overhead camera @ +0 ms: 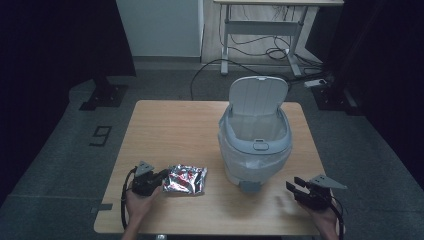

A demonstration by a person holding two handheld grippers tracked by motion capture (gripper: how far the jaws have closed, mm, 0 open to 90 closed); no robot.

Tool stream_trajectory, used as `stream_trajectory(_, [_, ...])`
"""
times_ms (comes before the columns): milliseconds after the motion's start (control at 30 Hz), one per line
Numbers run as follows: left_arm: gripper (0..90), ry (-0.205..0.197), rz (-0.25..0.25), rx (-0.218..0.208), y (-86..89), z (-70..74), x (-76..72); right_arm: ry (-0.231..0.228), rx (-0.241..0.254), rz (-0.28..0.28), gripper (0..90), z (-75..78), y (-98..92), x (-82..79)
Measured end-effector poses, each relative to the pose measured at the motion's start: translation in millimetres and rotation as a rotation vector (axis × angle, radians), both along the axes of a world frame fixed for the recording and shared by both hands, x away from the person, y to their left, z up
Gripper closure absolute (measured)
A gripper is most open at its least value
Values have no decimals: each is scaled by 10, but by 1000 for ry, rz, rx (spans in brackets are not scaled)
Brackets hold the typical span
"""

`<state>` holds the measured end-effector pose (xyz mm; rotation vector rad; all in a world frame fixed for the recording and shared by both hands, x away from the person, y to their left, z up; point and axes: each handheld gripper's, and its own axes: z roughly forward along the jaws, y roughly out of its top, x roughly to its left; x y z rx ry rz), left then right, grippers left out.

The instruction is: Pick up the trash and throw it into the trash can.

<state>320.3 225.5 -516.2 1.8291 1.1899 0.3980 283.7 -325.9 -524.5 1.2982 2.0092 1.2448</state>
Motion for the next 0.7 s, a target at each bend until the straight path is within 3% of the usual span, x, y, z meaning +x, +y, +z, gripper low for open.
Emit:
stream_trajectory(433, [900,-69,-22,-126,58,295,-118,6,4,-22,557,0,-33,-6])
stream_trajectory(700, [900,-104,-45,-149,69,533,-167,8,6,-26,559,-5,-41,-5])
